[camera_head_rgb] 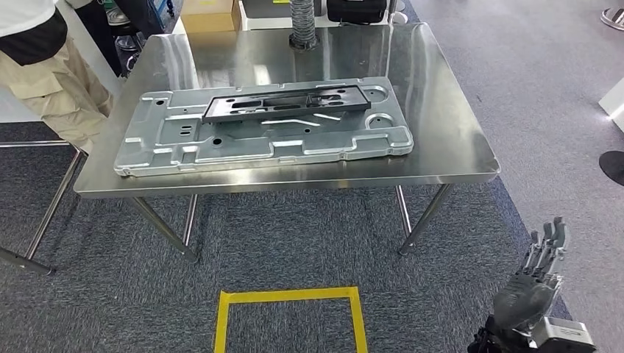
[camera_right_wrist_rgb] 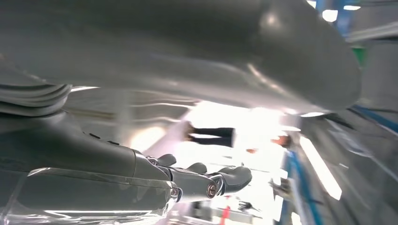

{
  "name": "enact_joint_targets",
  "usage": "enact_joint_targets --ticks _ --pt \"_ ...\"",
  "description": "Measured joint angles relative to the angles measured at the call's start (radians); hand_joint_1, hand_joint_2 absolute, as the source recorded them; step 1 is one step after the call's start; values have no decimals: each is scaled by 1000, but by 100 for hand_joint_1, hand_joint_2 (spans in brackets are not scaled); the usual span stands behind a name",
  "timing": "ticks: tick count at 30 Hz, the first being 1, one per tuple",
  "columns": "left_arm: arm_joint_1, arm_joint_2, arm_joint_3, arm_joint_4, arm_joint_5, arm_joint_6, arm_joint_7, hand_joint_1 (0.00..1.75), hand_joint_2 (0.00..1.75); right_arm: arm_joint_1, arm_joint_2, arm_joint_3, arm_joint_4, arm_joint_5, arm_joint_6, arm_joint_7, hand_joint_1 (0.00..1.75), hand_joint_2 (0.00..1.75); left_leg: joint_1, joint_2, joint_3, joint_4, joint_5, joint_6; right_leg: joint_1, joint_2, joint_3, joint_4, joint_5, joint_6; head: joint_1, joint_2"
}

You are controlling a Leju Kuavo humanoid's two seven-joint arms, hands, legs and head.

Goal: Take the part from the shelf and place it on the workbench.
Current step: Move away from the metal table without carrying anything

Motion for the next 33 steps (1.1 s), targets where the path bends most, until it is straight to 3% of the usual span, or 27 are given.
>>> enact_joint_targets --ticks 1,2,3,5,6,8,9,10,11,13,14,15,16,18,20,21,22,24,25,28,29,30,31,33 --pt "1 0 -2 0 0 1 1 0 0 -2 8 -17 41 8 8 -2 0 0 0 0 29 -14 31 2 1 0 -18 5 10 2 0 0" --pt "0 0 -3 0 0 2 1 0 0 -6 15 -36 85 14 17 0 0 0 -1 0 76 -64 59 6 2 -1 -34 11 19 4 0 0" --pt "-1 1 -4 0 0 4 1 0 0 -12 21 -53 127 20 23 2 0 0 -2 -1 132 -139 66 11 3 -1 -48 18 27 7 0 0" --pt "-4 2 -5 0 0 9 -5 0 0 -36 30 -87 229 39 30 1 0 0 -7 -1 224 -280 42 22 5 -1 -63 25 45 16 1 0" --pt "-5 3 -5 0 0 11 -10 0 0 -54 32 -103 294 52 28 -5 0 0 -10 0 242 -317 27 28 5 -2 -65 24 54 21 0 0" --pt "-5 1 -5 0 0 13 -22 0 0 -100 32 -143 465 78 12 -20 0 0 -9 2 237 -332 40 43 4 -1 -66 16 71 34 -2 0" --pt "-5 0 -5 0 0 13 -28 0 0 -123 30 -164 559 90 -1 -25 0 0 -7 3 227 -335 53 52 3 1 -71 21 59 40 -2 0" --pt "-6 -1 -5 0 0 12 -33 0 0 -145 27 -186 653 102 -15 -29 0 0 -6 5 215 -338 68 59 1 3 -80 44 25 46 0 0" --pt "-6 -2 -5 0 0 12 -36 0 0 -166 23 -206 746 113 -28 -31 0 0 -5 6 200 -339 83 65 -1 5 -95 90 -28 50 2 0" --pt "-4 -4 -5 0 0 11 -40 0 0 -198 13 -235 899 127 -45 -34 0 0 -6 6 165 -336 109 69 -5 6 -127 222 -130 58 6 0" --pt "-3 -5 -5 0 0 10 -41 0 0 -210 9 -246 959 132 -53 -35 0 0 -7 6 147 -333 121 68 -7 6 -134 281 -147 61 6 0" --pt "-2 -5 -5 0 0 10 -41 0 0 -221 5 -254 1008 139 -63 -32 0 0 -7 6 128 -328 132 66 -9 6 -128 312 -137 64 6 0" --pt "-2 -6 -5 0 0 10 -42 0 0 -232 -1 -260 1063 151 -77 -20 0 0 -7 7 109 -322 143 64 -10 6 -105 309 -111 65 6 0" --pt "-4 -6 -7 0 0 10 -43 0 0 -252 -15 -269 1175 183 -105 35 0 0 -6 7 78 -308 158 58 -13 6 -5 198 -69 62 6 0" --pt "-4 -7 -11 0 0 8 -44 0 0 -259 -28 -273 1282 221 -114 115 0 0 -8 5 58 -294 171 48 -10 6 101 48 -88 52 6 0" --pt "-4 -7 -14 0 0 6 -45 0 0 -257 -32 -274 1327 241 -109 157 0 0 -9 4 54 -290 177 42 -7 7 127 6 -102 46 6 0" --pt "-3 -7 -18 0 0 5 -45 0 0 -255 -34 -272 1368 261 -99 210 0 0 -9 3 51 -289 184 35 -4 7 134 -12 -107 39 7 0" --pt "-2 -6 -28 0 0 0 -44 0 0 -249 -35 -259 1438 311 -32 372 0 0 -5 3 44 -283 182 22 -4 4 119 -12 -92 22 8 0" --pt "-1 -5 -34 0 0 -3 -43 0 0 -246 -36 -246 1466 339 28 476 0 0 -3 2 35 -263 155 16 -5 2 109 -12 -81 12 6 0" --pt "-3 2 -57 0 -1 -14 -34 0 0 -239 -36 -202 1521 389 244 734 0 0 1 2 -9 -104 8 3 -1 0 64 -10 -45 -4 1 0" --pt "-5 5 -64 0 -1 -16 -32 0 0 -238 -36 -190 1534 393 291 778 0 0 1 2 -17 -44 -20 1 1 0 46 -7 -33 -5 1 0" --pt "-7 7 -70 0 -1 -18 -31 0 0 -237 -35 -181 1544 397 324 808 0 0 1 2 -14 -5 -22 0 4 0 27 -3 -22 -5 1 0" --pt "-8 10 -76 0 -1 -20 -30 0 0 -237 -34 -172 1553 404 347 835 0 0 0 2 5 2 -2 2 6 0 8 3 -11 -5 1 0" --pt "-11 13 -84 0 -1 -23 -29 0 0 -239 -33 -153 1563 423 381 885 0 0 -2 1 96 -87 51 13 9 1 -26 15 8 -2 1 0"
